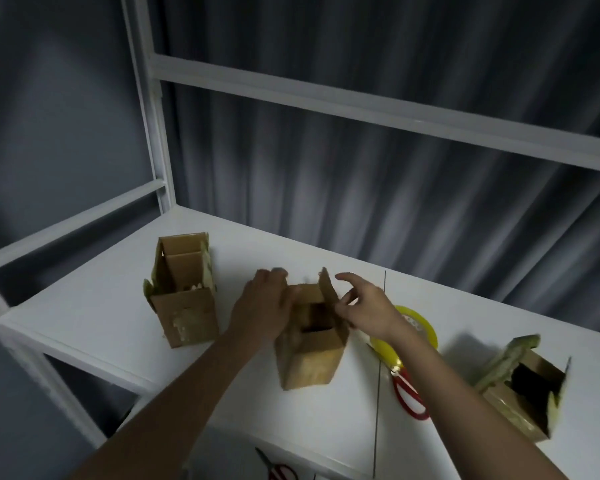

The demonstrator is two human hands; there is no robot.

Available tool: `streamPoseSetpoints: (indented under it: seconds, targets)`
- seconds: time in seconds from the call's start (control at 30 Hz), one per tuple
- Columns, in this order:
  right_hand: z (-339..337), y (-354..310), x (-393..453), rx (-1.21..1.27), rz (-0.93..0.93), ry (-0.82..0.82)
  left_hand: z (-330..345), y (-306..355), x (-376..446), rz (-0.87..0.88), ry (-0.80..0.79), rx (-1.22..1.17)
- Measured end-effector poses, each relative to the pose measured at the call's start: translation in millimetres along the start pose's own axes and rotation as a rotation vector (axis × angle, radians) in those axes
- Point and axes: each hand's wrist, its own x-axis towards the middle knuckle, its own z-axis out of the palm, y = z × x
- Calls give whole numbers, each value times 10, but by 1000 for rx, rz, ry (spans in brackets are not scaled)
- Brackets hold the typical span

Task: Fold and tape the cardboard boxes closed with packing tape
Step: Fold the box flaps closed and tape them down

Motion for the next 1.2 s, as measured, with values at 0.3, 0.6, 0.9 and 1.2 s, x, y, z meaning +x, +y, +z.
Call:
streamPoseSetpoints:
  seconds: [0.3, 0.6, 0.9, 1.2]
  targets:
    - [197, 260, -16, -652, -487, 59, 5, -264, 16, 122, -203, -39]
    - [418, 168, -8, -294, -375, 82, 29, -140, -242, 275, -66, -5]
    - [540, 151, -29, -299, -330, 191, 116, -200, -147, -41, 19, -217]
    - [392, 707, -406, -333, -259, 520, 242, -150, -116, 77, 102, -74]
